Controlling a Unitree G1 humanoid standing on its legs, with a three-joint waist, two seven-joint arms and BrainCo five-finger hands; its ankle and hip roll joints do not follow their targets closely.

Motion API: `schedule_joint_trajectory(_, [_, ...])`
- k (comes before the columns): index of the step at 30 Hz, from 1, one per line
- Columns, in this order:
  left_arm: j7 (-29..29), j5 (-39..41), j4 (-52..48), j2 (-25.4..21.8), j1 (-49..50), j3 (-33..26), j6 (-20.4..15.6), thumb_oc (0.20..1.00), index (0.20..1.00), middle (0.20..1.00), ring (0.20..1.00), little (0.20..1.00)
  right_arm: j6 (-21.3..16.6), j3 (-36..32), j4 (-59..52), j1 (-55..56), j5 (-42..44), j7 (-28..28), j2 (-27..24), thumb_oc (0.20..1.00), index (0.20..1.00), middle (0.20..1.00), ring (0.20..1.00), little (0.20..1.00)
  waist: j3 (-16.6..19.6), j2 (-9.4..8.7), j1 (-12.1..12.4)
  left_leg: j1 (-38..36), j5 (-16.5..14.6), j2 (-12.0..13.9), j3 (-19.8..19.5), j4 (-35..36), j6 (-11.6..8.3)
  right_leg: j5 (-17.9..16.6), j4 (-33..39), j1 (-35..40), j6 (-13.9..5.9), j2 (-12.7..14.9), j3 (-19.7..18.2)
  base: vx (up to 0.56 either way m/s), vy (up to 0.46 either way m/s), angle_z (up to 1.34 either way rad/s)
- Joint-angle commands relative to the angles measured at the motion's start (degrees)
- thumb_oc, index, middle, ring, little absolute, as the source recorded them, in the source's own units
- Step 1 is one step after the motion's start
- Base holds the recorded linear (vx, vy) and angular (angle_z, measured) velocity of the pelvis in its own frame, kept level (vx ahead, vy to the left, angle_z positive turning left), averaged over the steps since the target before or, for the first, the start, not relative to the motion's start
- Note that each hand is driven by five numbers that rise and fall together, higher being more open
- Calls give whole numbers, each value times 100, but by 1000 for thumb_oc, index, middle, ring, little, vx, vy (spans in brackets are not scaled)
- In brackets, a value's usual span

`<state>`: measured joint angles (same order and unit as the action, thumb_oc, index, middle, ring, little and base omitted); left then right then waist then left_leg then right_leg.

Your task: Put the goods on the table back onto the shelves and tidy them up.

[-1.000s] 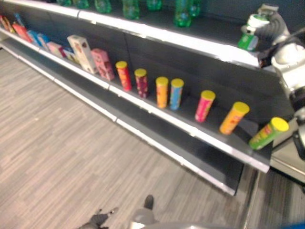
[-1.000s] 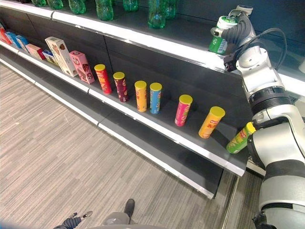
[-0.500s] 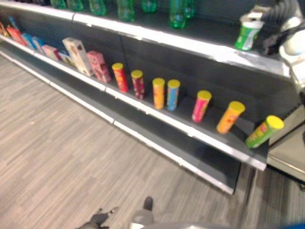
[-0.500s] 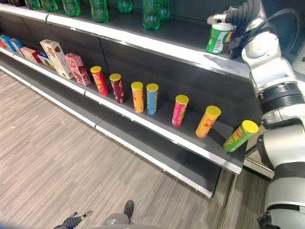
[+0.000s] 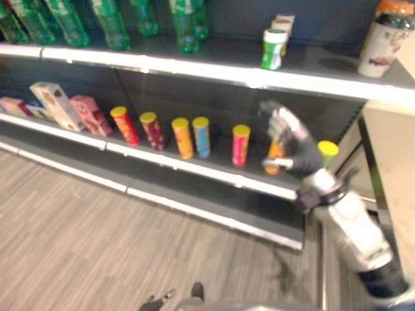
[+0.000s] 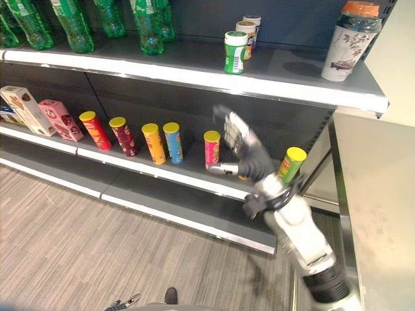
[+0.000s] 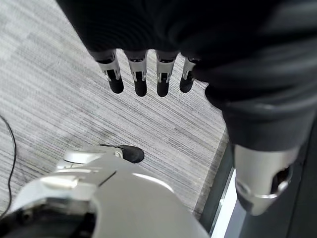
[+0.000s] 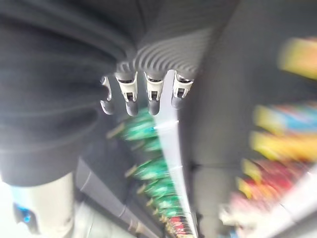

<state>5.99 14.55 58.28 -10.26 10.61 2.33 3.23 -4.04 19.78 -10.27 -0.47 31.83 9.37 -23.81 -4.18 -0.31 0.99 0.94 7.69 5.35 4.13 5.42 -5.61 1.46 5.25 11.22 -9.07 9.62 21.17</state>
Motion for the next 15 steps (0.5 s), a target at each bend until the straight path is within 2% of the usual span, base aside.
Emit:
schedule_joint_trajectory(1, [-79, -232, 32, -256, -495, 90, -133, 1000, 1000, 1000, 1000, 1000, 183, 93, 605, -613, -439, 505, -527, 1000, 1000, 1000, 1000, 1000, -248, -3, 54, -565, -369, 256, 301, -42, -381, -302, -104, -251, -49, 143, 206, -43, 12, -8])
schedule_joint_trajectory(2, [-102, -301, 71, -264, -505, 94, -131, 1000, 1000, 1000, 1000, 1000, 241, 172, 885, -584, -833, 494, -528, 1000, 1000, 1000, 1000, 1000, -239, -7, 38, -576, -380, 257, 322, -42, -376, -307, -102, -258, -56, 143, 186, -12, 9, -15])
schedule_joint_trajectory(3, [-103, -304, 74, -266, -505, 88, -134, 1000, 1000, 1000, 1000, 1000, 226, 184, 908, -596, -849, 493, -513, 1000, 1000, 1000, 1000, 1000, -239, -11, 40, -579, -383, 258, 329, -42, -376, -306, -102, -260, -56, 143, 179, 0, 13, -19])
schedule_joint_trajectory(4, [-118, -342, 85, -254, -529, 108, -172, 1000, 1000, 1000, 1000, 1000, 313, 280, 1887, -288, -1439, 386, -266, 1000, 1000, 1000, 1000, 1000, -231, -10, 8, -609, -402, 257, 366, -42, -363, -317, -93, -261, -69, 152, 159, 5, 10, -23])
schedule_joint_trajectory(5, [-125, -369, 90, -252, -528, 121, -165, 1000, 1000, 1000, 1000, 1000, 315, 296, 2207, -295, -1786, 327, -221, 1000, 1000, 1000, 1000, 1000, -224, -9, 5, -620, -413, 257, 373, -42, -359, -316, -93, -255, -73, 155, 152, 8, 12, -17])
schedule_joint_trajectory(8, [-154, -354, 104, -263, -598, 211, -206, 1000, 1000, 1000, 1000, 1000, 418, -40, 4500, -205, -2543, -277, 330, 1000, 1000, 1000, 1000, 1000, -214, -11, -1, -644, -430, 240, 367, -42, -339, -324, -93, -227, -85, 166, 173, 0, 6, -8])
schedule_joint_trajectory(9, [-154, -354, 105, -265, -600, 210, -206, 1000, 1000, 1000, 1000, 1000, 413, -40, 4507, -210, -2543, -278, 333, 1000, 1000, 1000, 1000, 1000, -217, -13, 0, -646, -430, 240, 367, -42, -339, -324, -93, -226, -85, 166, 172, 0, 0, 0])
schedule_joint_trajectory(11, [-154, -356, 173, -302, -651, 239, -200, 1000, 1000, 1000, 1000, 1000, 535, -330, 5640, -177, -2700, -554, 558, 1000, 1000, 1000, 1000, 1000, -210, -12, 3, -664, -450, 230, 343, -42, -323, -312, -95, -193, -82, 170, 186, 0, 0, 0])
schedule_joint_trajectory(15, [-129, -461, 367, -316, -688, 273, -169, 1000, 1000, 1000, 1000, 1000, 592, -640, 6712, -195, -2743, -799, 720, 1000, 1000, 1000, 1000, 1000, -207, -9, -3, -689, -473, 215, 326, -42, -310, -287, -94, -155, -81, 167, 196, 12, 0, 3])
